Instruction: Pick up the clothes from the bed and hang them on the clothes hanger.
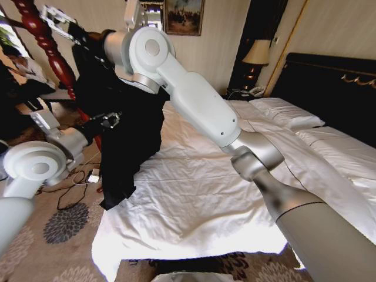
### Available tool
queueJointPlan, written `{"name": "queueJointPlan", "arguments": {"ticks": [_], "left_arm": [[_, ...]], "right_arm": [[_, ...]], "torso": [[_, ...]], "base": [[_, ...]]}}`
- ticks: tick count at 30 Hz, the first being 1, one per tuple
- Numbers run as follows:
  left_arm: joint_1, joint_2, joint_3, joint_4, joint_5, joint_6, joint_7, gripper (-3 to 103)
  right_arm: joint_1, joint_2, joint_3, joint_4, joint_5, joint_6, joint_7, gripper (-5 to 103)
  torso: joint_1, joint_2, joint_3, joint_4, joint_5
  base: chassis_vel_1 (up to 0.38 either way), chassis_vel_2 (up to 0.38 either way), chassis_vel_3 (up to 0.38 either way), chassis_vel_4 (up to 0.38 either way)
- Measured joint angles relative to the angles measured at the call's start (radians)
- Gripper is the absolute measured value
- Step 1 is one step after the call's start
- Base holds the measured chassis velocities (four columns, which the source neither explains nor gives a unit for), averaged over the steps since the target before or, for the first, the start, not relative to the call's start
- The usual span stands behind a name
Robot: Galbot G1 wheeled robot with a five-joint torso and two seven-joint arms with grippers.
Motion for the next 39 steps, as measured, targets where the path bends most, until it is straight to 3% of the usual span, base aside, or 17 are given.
{"name": "queueJointPlan", "arguments": {"ticks": [10,20,28,35,39], "left_arm": [[0.036,-0.003,0.086,-0.050,0.092,0.006,-0.002,19],[0.056,0.003,0.126,-0.058,0.140,0.019,-0.007,19],[0.024,0.001,0.198,-0.062,0.165,0.042,-0.028,19],[0.031,-0.006,0.210,-0.064,0.166,0.042,-0.029,19],[0.031,-0.012,0.210,-0.061,0.161,0.035,-0.030,19]], "right_arm": [[0.066,0.001,-0.032,-0.092,-0.056,-0.004,-0.035,100],[0.152,0.000,-0.131,-0.129,-0.142,-0.092,-0.043,100],[0.224,0.000,-0.228,-0.171,-0.224,-0.237,-0.014,100],[0.260,0.000,-0.235,-0.175,-0.159,-0.399,-0.007,100],[0.278,0.000,-0.234,-0.165,-0.126,-0.423,-0.014,100]], "torso": [[0.000,0.000,0.000,-0.0006,0.0001],[0.000,0.000,0.000,-0.0003,0.0000],[0.000,0.000,0.000,-0.0005,0.0000],[0.000,0.000,0.000,-0.0003,-0.0001],[0.000,0.000,0.000,-0.0005,0.0000]], "base": [[0.000,0.000,0.000,0.000],[0.000,0.000,0.000,0.000],[0.000,0.000,0.000,0.000],[0.000,0.000,0.000,0.000],[0.000,0.000,0.000,0.000]]}}
